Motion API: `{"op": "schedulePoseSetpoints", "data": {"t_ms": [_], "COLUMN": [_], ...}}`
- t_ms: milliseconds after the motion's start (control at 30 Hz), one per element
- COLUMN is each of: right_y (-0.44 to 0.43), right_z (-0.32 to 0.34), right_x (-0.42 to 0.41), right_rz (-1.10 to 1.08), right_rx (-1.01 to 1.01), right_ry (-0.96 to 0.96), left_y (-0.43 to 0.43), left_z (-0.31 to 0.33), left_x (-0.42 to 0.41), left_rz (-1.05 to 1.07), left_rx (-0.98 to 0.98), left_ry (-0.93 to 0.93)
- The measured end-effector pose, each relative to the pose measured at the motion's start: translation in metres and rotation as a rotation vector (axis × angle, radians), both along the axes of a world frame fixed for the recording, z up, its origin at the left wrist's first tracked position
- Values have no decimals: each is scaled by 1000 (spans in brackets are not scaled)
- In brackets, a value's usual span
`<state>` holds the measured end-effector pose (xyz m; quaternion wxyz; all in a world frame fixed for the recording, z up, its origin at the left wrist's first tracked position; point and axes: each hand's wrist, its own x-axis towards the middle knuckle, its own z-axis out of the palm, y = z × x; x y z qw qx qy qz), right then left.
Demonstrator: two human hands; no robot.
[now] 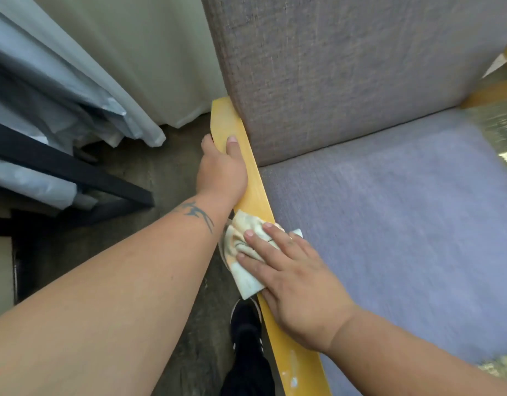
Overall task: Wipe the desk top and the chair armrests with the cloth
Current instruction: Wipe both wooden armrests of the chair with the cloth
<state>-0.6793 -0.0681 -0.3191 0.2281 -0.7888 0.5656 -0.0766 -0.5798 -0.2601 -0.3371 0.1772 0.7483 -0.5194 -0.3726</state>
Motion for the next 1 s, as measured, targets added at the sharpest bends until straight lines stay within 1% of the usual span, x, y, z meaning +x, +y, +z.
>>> {"op": "schedulePoseSetpoints", "data": {"t_ms": [133, 233, 367, 467, 600, 700, 867, 1000], "right_y": [33, 82, 136, 143, 140, 153, 188, 197], "right_z": [-1, -4, -7, -3, 4, 4, -6, -12], "right_x": [-1, -7, -6, -8, -7, -8, -11, -9], "right_rz": [28, 55, 34, 58, 59, 70, 67, 45], "right_rx": [-6, -27, -44, -32, 2, -9, -69, -172], "right_ry": [6, -35, -61, -27, -8, -9, -71, -124], "left_y": [51, 54, 54, 71, 134, 166, 164, 164], "left_z": [-7, -7, -2, 9, 12, 11, 4, 5], "left_x": [-4, -6, -9, -12, -19, -20, -18, -16], "left_rz": [-15, 18, 60, 47, 26, 29, 27, 22], "left_rx": [-19, -57, -76, -96, -31, -53, -81, -76], "left_ry": [-41, -125, -125, -135, -105, -146, -137, -116]}}
